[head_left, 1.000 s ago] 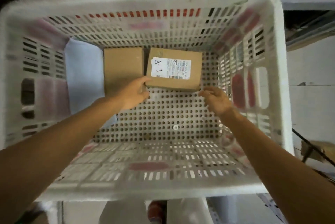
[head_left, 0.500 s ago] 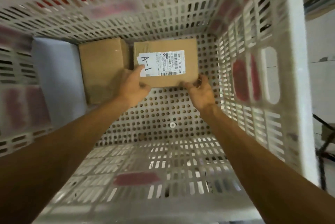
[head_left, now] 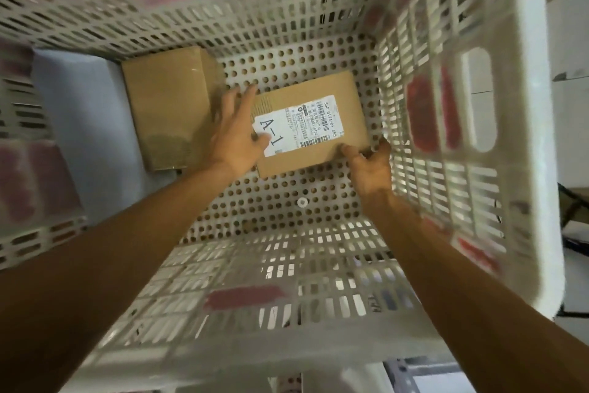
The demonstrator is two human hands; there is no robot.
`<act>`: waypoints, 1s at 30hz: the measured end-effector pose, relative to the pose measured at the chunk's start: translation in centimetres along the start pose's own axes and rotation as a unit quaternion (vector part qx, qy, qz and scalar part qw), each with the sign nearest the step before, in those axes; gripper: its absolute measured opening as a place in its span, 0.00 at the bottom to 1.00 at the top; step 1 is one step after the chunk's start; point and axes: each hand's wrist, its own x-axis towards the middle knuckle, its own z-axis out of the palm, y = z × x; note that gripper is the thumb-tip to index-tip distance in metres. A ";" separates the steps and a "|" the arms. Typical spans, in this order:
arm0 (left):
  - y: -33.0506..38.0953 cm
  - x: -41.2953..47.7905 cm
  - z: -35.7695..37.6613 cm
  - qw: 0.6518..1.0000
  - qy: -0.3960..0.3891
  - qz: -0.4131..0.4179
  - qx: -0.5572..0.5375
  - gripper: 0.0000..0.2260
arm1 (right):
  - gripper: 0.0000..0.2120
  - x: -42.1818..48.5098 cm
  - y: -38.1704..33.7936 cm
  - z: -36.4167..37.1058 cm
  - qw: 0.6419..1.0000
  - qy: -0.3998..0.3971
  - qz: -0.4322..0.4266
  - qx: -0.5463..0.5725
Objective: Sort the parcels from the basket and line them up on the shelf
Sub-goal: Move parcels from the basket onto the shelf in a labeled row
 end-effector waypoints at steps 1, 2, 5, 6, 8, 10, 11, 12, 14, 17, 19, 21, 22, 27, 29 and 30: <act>0.1 0.5 -0.1 1.000 -0.015 0.025 0.007 0.37 | 0.34 0.0 0.3 0.2 1.000 0.010 0.020 0.020; 0.1 0.8 -0.2 0.999 -0.033 0.039 0.009 0.37 | 0.34 0.1 0.6 0.5 0.998 0.012 0.045 0.037; 0.4 1.2 0.0 0.998 -0.057 0.024 -0.011 0.35 | 0.25 -0.2 1.0 1.2 0.992 -0.044 0.096 0.075; 0.5 1.1 0.0 0.998 -0.053 0.015 -0.007 0.34 | 0.23 -0.3 1.2 1.4 0.990 -0.064 0.099 0.074; 0.6 0.4 0.1 0.999 -0.050 0.006 0.021 0.30 | 0.23 -0.5 1.4 1.8 0.992 -0.066 0.092 0.056; 0.2 -0.5 0.1 0.997 -0.069 -0.009 0.031 0.27 | 0.27 -0.7 1.7 1.8 0.994 -0.054 0.085 0.047; -0.3 -0.9 0.2 0.996 -0.085 -0.021 0.027 0.26 | 0.28 -0.9 1.7 1.7 0.994 -0.051 0.082 0.048; -0.8 -1.4 0.3 0.994 -0.103 -0.032 0.021 0.25 | 0.29 -1.1 1.6 1.6 0.994 -0.053 0.078 0.048; -2.0 -2.5 0.6 0.989 -0.141 -0.050 0.002 0.26 | 0.29 -1.1 1.5 1.5 0.995 -0.055 0.072 0.047; -3.4 -4.0 1.5 0.977 -0.192 -0.076 -0.046 0.30 | 0.22 -0.8 1.5 1.4 0.995 -0.064 0.059 0.046; -3.9 -4.5 2.0 0.969 -0.205 -0.097 -0.102 0.36 | 0.22 -0.9 1.4 1.5 0.995 -0.081 0.046 0.042; -4.0 -4.7 2.3 0.956 -0.203 -0.116 -0.176 0.42 | 0.25 -0.9 1.6 1.8 0.994 -0.088 0.039 0.047; -3.9 -4.7 2.5 0.949 -0.203 -0.119 -0.211 0.43 | 0.27 -0.9 1.7 1.9 0.994 -0.088 0.038 0.048; -3.1 -5.7 2.4 0.931 -0.173 -0.134 -0.292 0.41 | 0.31 -1.9 1.1 1.9 0.987 -0.141 0.046 0.056; -2.9 -6.4 1.5 0.925 -0.154 -0.154 -0.310 0.40 | 0.32 -2.9 0.6 1.7 0.982 -0.174 0.028 0.064; -2.8 -6.8 0.8 0.927 -0.144 -0.161 -0.307 0.40 | 0.31 -3.5 0.3 1.5 0.980 -0.183 0.017 0.077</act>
